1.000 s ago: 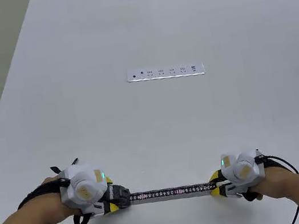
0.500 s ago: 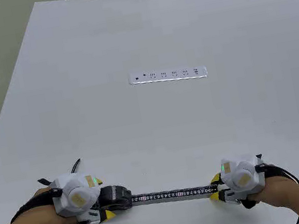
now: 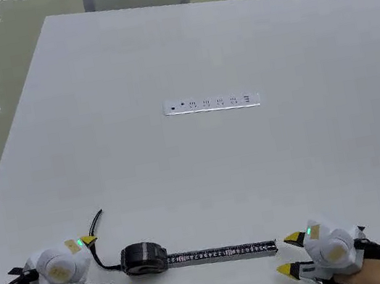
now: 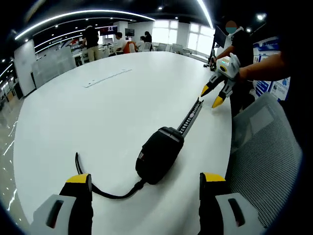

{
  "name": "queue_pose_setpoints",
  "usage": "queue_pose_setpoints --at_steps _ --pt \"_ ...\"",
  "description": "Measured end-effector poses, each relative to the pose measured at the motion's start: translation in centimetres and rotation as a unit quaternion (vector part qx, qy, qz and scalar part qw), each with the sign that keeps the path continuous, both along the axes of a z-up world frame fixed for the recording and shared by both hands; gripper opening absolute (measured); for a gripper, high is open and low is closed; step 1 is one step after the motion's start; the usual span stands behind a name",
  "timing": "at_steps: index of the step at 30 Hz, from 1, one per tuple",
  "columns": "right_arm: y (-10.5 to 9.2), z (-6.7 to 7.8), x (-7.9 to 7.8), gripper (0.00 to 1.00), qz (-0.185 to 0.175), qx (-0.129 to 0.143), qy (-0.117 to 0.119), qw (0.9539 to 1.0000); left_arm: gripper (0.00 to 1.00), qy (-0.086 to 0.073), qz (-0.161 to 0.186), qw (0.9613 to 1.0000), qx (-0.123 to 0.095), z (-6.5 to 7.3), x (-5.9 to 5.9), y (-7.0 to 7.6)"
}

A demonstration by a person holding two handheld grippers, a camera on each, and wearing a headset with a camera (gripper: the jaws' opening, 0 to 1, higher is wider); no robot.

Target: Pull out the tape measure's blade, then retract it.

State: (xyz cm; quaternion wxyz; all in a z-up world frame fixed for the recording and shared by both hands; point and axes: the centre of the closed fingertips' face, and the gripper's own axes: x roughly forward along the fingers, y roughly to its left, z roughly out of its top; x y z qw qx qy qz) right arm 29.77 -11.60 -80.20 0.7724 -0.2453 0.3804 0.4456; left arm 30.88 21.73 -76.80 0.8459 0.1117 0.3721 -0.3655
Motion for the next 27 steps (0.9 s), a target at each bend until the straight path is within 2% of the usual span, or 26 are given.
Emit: queue_pose_setpoints --at_steps 2,4,6,7,8,9,11,12,13,15,18,20,21,23,27 --pt "-0.5 0.2 -0.4 0.42 -0.009 0.002 -0.003 1.0000 0.91 -0.004 0.025 0.9996 -0.011 0.2 -0.1 0.6" --pt "-0.9 0.6 -0.5 0.49 -0.025 0.009 -0.007 0.9996 1.00 -0.024 0.063 0.9977 -0.010 0.6 0.3 1.5" --pt "-1.0 1.5 -0.3 0.55 -0.052 0.031 -0.014 0.9981 1.00 -0.029 0.094 0.9946 -0.032 1.2 0.1 2.1" --pt "-1.2 2.0 -0.1 0.61 -0.068 0.044 -0.020 0.9965 1.00 -0.025 0.111 0.9920 -0.054 1.5 -0.3 2.1" --pt "-1.3 2.3 -0.1 0.65 -0.077 0.053 -0.022 0.9954 1.00 -0.026 0.118 0.9907 -0.061 1.7 -0.5 2.3" --pt "-1.5 2.7 -0.1 0.68 -0.092 0.061 -0.022 0.9937 1.00 -0.033 0.122 0.9899 -0.063 1.8 -0.6 2.6" --pt "-1.9 3.6 -0.3 0.72 -0.120 0.084 -0.022 0.9891 1.00 -0.047 0.125 0.9897 -0.050 1.7 -1.3 3.2" --pt "-2.1 4.3 -0.2 0.74 -0.132 0.102 -0.038 0.9852 1.00 -0.049 0.130 0.9891 -0.050 1.9 -1.6 3.3" --pt "-2.2 4.7 -0.5 0.77 -0.135 0.108 -0.044 0.9839 1.00 -0.051 0.132 0.9884 -0.055 2.0 -1.9 3.3" --pt "-2.8 4.8 -1.4 0.84 -0.132 0.099 -0.050 0.9851 1.00 -0.054 0.135 0.9873 -0.063 2.2 -2.4 3.3" --pt "-3.2 4.8 -2.2 0.96 -0.119 0.093 -0.066 0.9863 1.00 -0.062 0.134 0.9875 -0.056 2.1 -2.8 3.6" --pt "-3.7 4.5 -2.6 0.99 -0.108 0.077 -0.070 0.9886 1.00 -0.059 0.133 0.9878 -0.056 1.8 -3.1 3.8" --pt "-3.9 4.4 -2.7 0.99 -0.111 0.078 -0.069 0.9883 1.00 -0.058 0.134 0.9877 -0.056 1.7 -3.2 3.9" --pt "-4.4 4.4 -2.7 1.00 -0.136 0.093 -0.051 0.9850 1.00 -0.062 0.138 0.9866 -0.061 1.7 -3.2 4.0" --pt "-5.0 5.1 -2.6 1.00 -0.151 0.101 -0.057 0.9816 1.00 -0.064 0.134 0.9864 -0.069 1.8 -3.3 3.2"
